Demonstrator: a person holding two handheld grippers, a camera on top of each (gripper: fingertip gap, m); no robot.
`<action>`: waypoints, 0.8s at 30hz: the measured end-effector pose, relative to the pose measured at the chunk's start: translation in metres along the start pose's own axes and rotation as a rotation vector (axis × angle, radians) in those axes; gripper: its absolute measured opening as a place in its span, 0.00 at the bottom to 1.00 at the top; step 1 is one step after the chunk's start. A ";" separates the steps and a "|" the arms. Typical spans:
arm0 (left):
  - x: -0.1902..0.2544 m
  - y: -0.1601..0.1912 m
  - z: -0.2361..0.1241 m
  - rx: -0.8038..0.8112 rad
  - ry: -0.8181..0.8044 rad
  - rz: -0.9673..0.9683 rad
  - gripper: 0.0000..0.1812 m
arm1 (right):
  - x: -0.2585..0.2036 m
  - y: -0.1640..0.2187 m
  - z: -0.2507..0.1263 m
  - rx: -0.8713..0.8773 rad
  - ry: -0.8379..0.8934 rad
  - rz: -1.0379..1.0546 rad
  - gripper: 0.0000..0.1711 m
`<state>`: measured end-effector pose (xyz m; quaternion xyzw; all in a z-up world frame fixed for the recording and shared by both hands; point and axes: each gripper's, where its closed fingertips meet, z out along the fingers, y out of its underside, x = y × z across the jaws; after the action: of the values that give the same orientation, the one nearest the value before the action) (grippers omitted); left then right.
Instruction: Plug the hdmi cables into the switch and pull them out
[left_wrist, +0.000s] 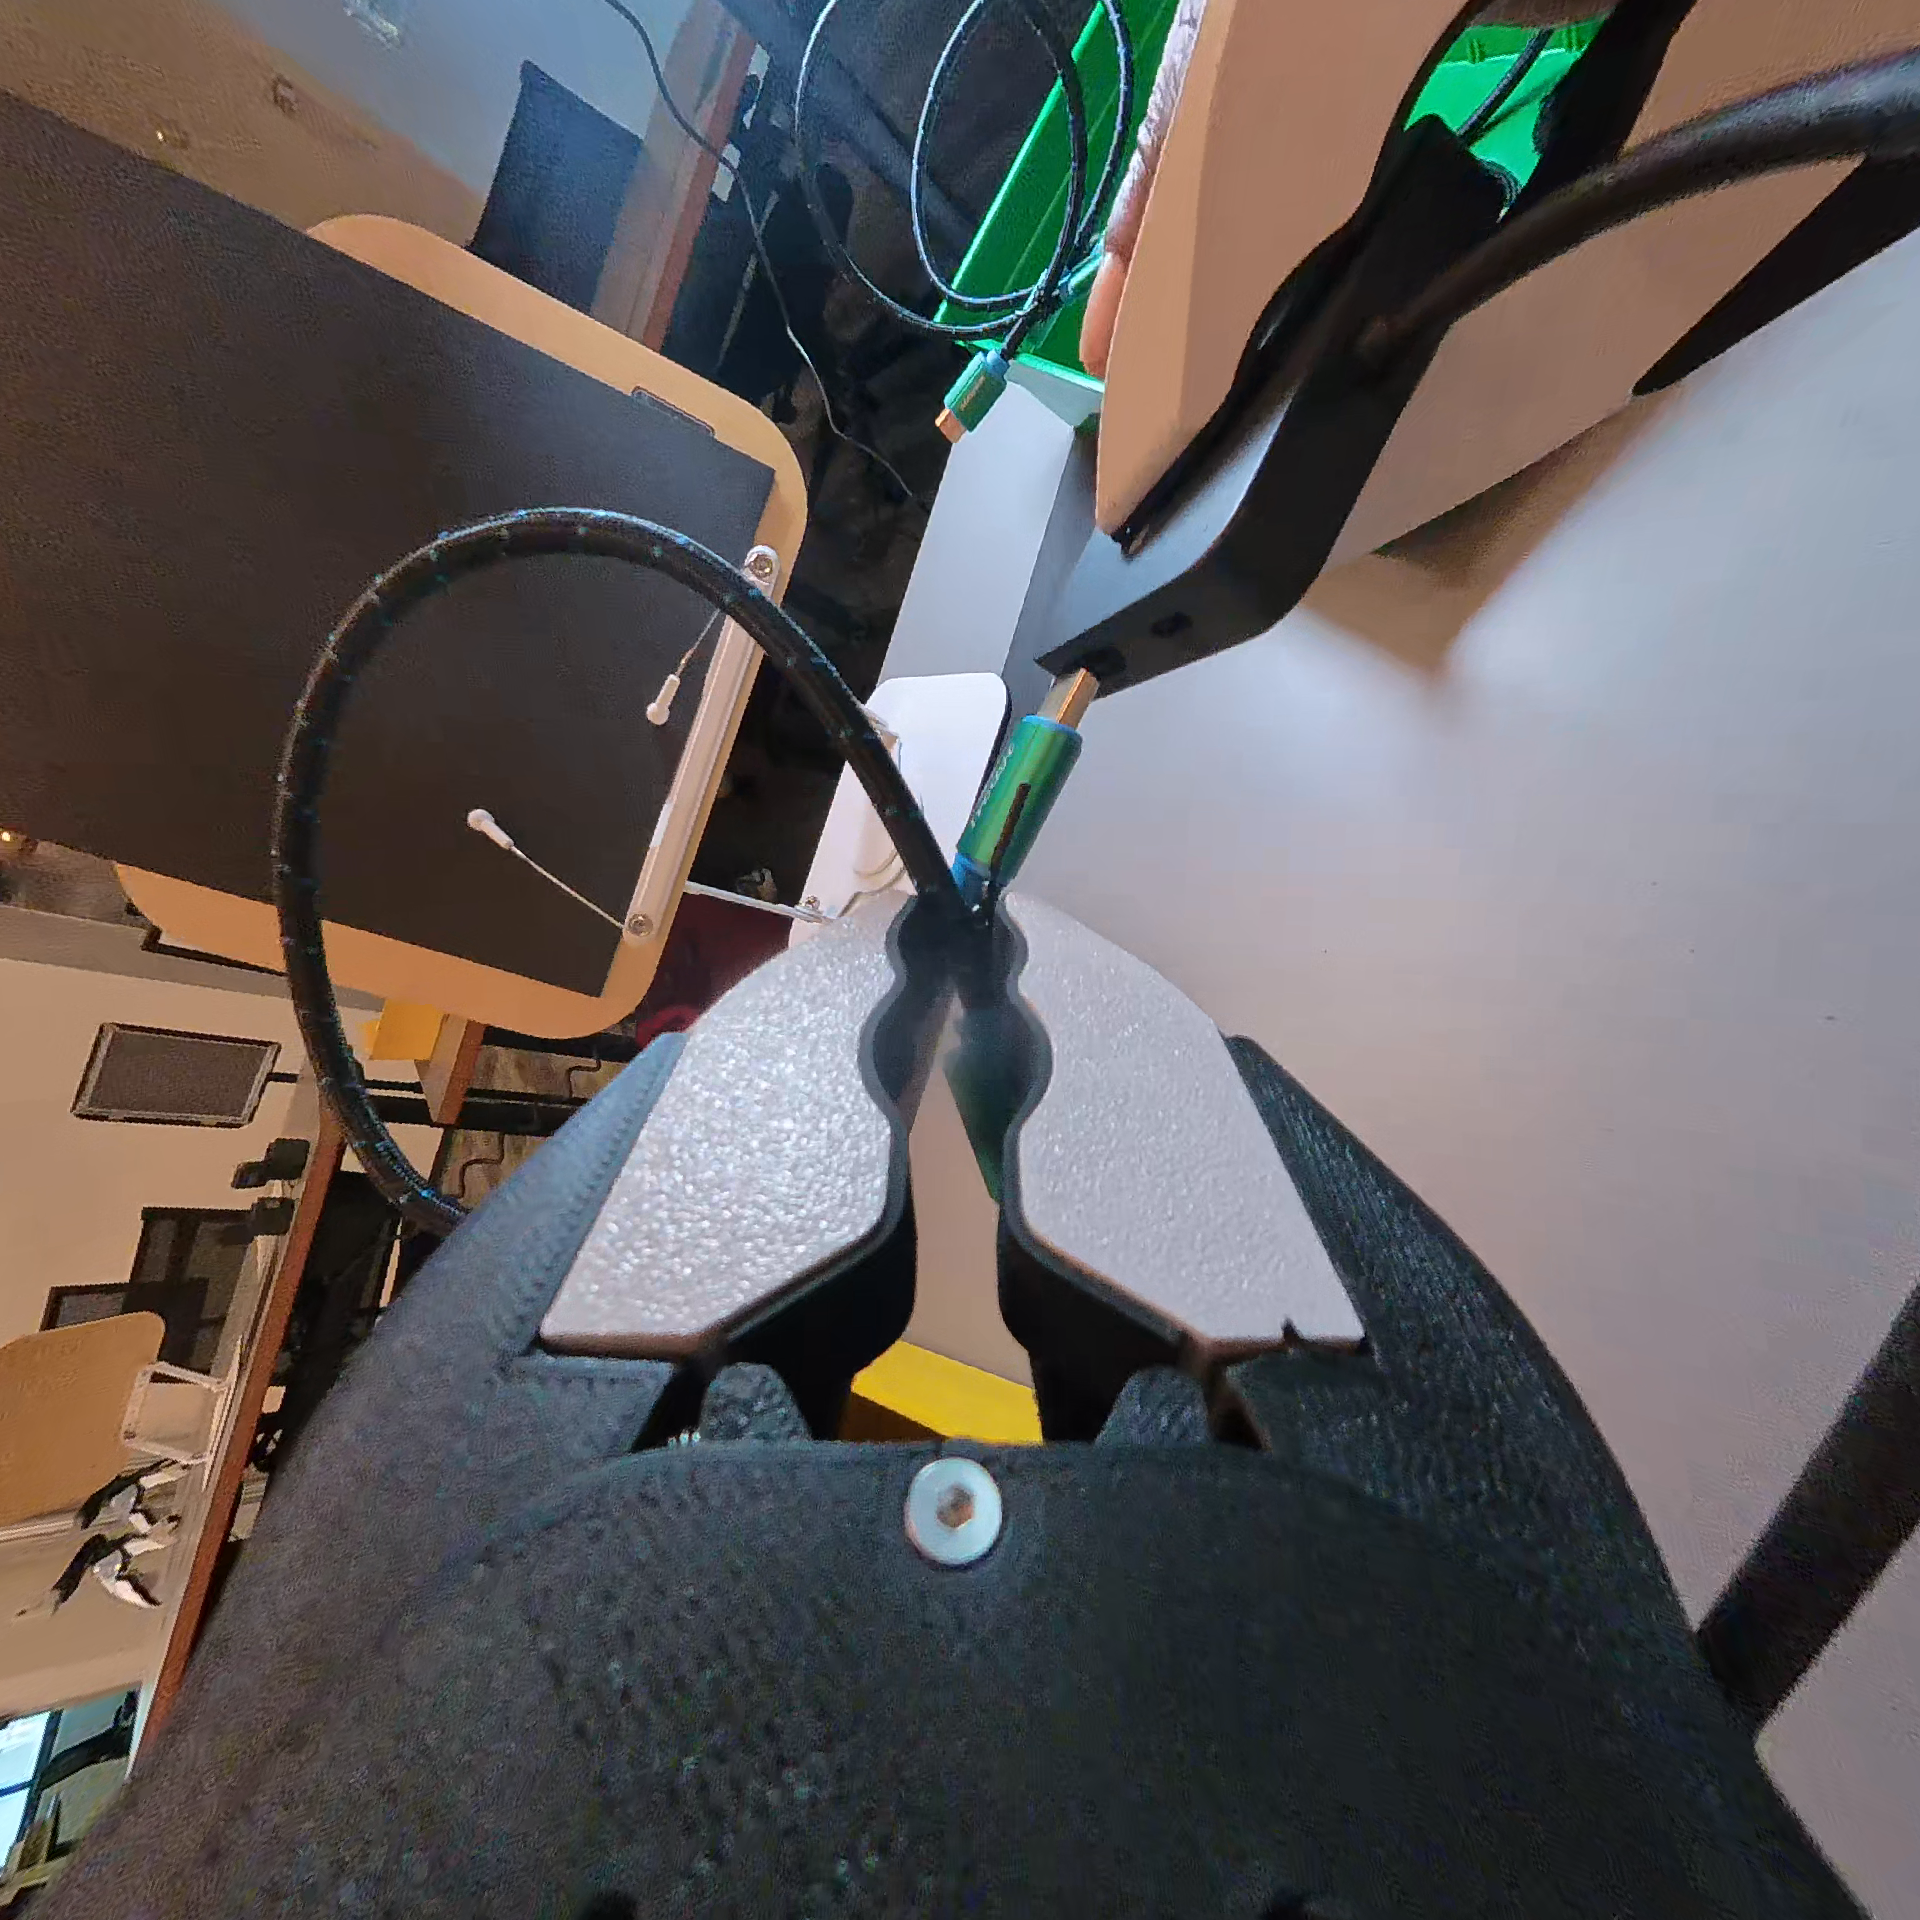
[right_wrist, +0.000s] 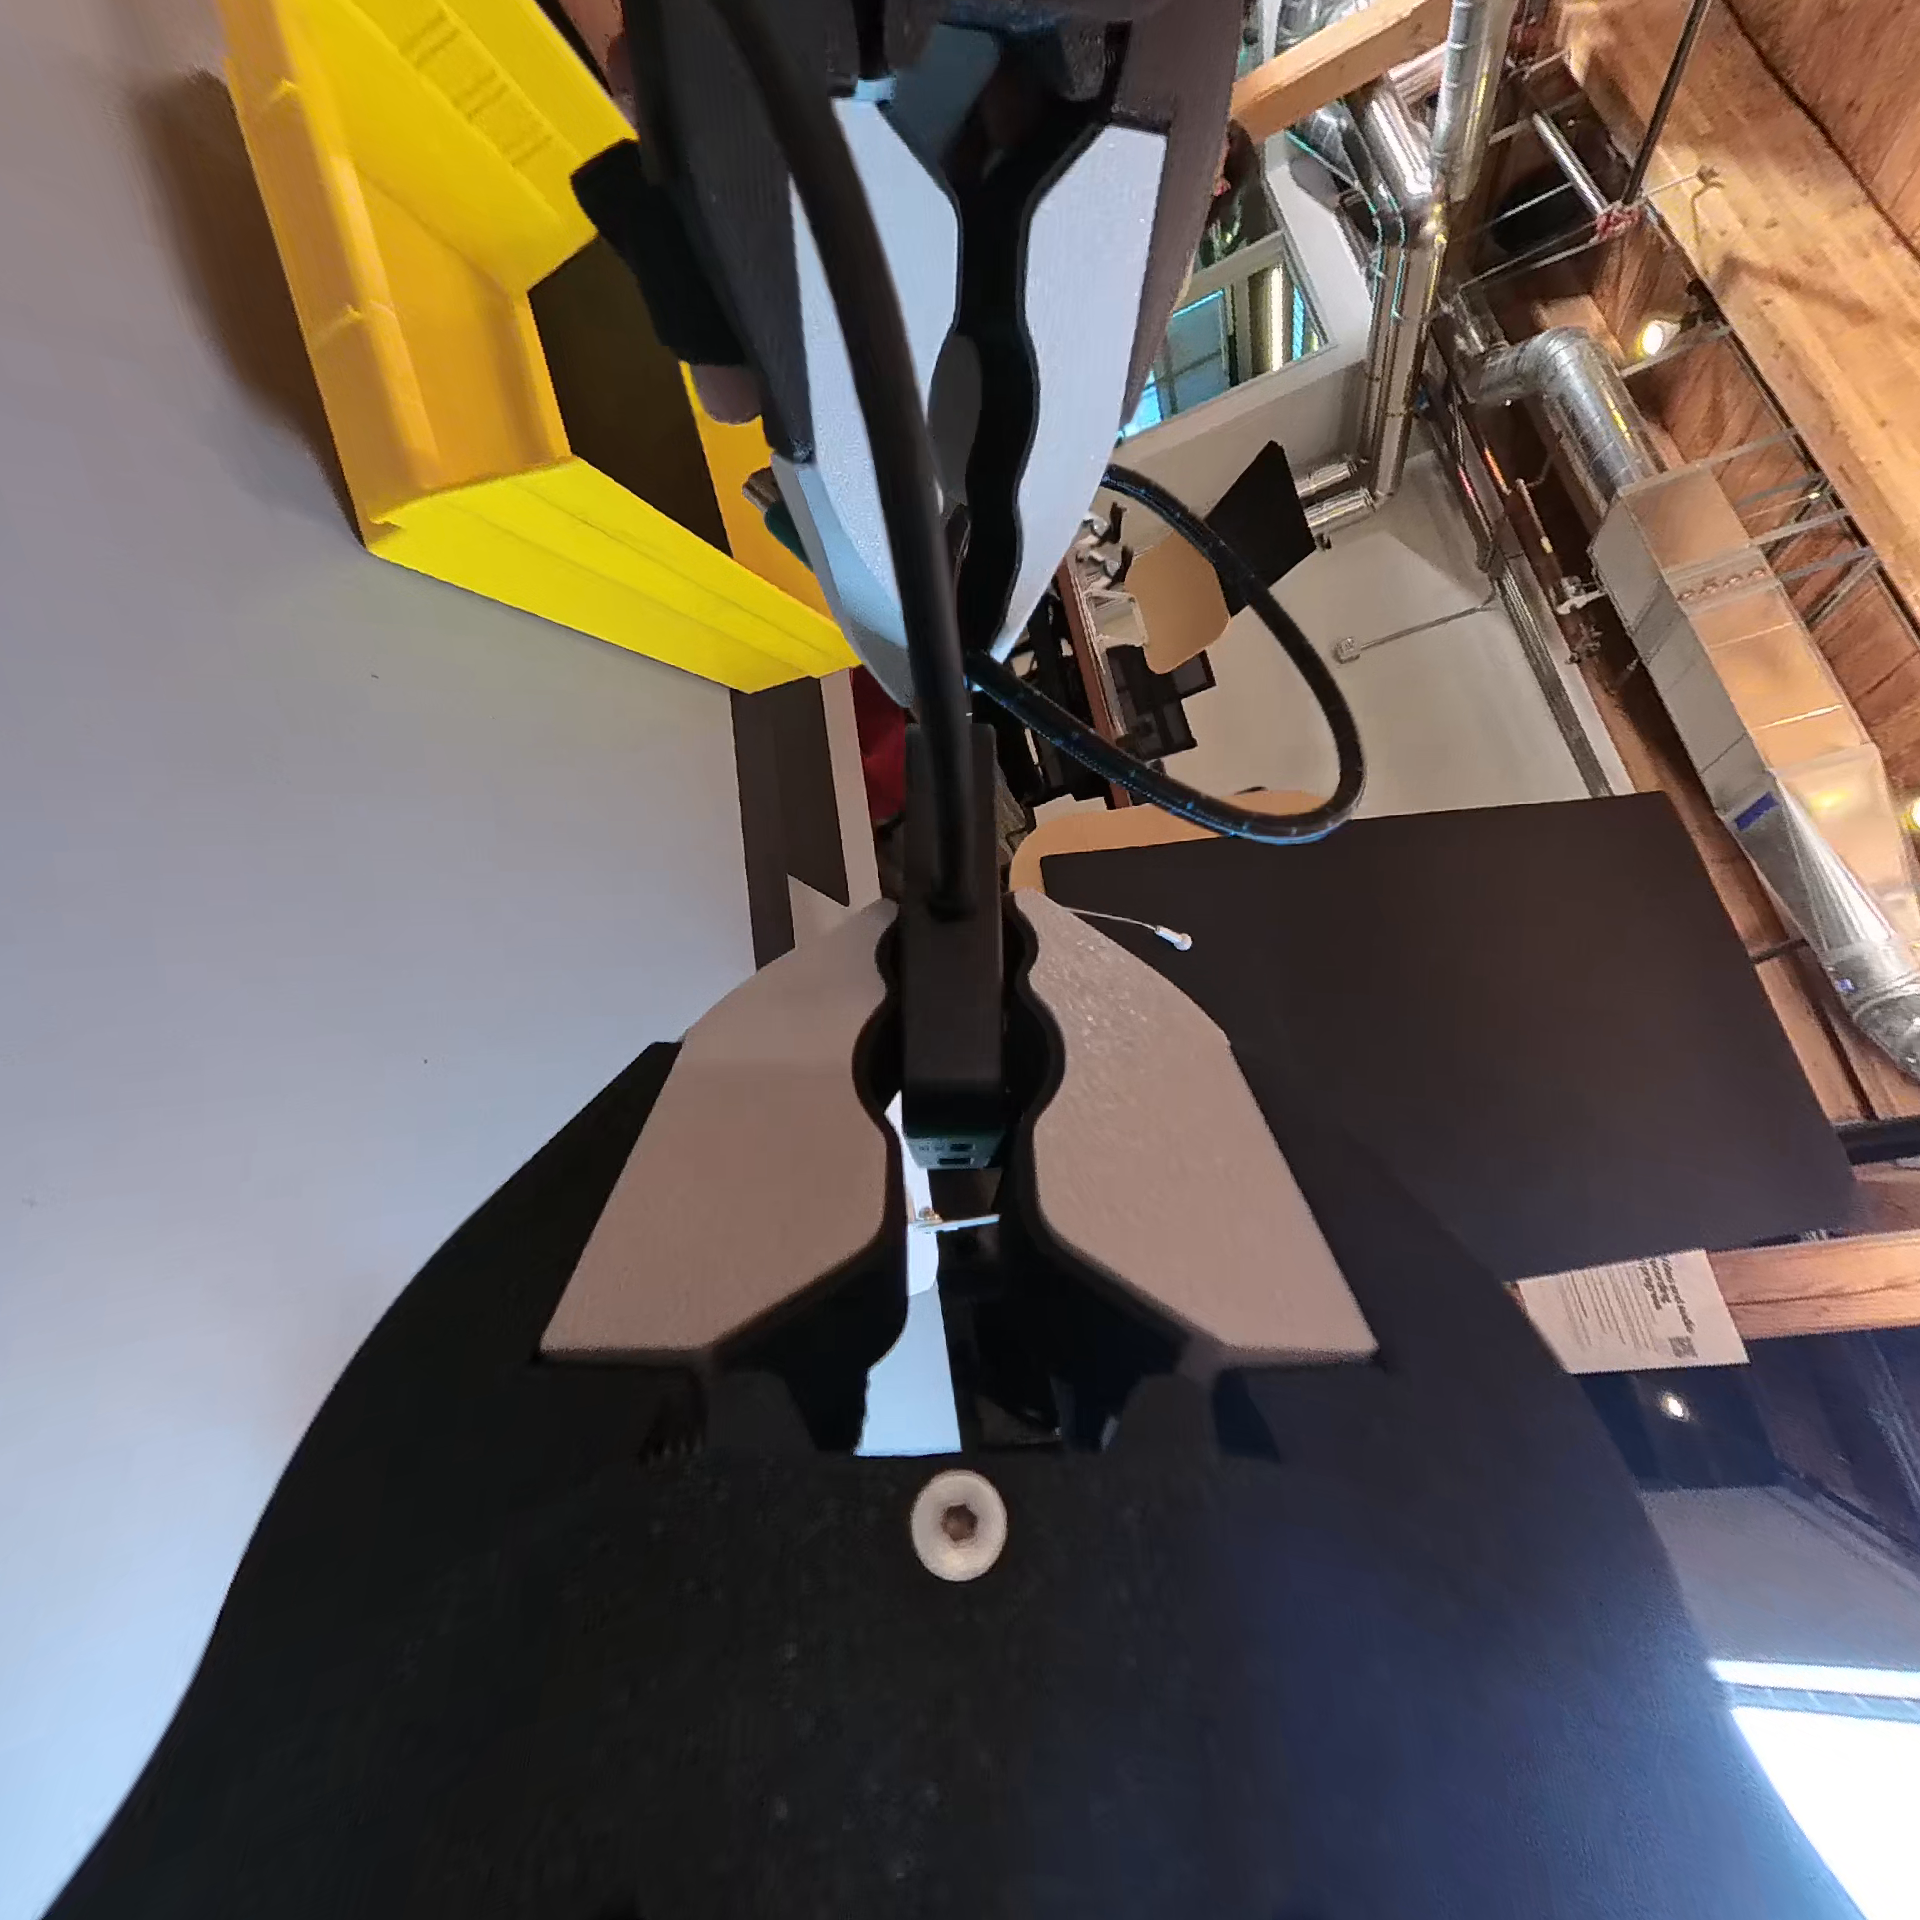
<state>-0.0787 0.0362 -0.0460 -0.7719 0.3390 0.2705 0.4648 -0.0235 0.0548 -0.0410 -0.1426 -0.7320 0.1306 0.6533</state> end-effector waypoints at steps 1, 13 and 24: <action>0.001 0.001 0.001 -0.011 -0.002 0.008 0.07 | -0.001 0.001 0.001 -0.011 -0.002 -0.016 0.08; 0.018 -0.003 -0.001 0.027 0.115 -0.033 0.06 | -0.014 -0.008 -0.002 0.081 -0.091 0.077 0.08; 0.033 -0.038 -0.029 0.346 0.395 -0.240 0.06 | 0.009 -0.048 -0.042 0.515 -0.258 0.537 0.09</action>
<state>-0.0257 0.0139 -0.0381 -0.7536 0.3700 -0.0038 0.5432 0.0153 0.0139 -0.0098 -0.1429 -0.6879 0.4932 0.5129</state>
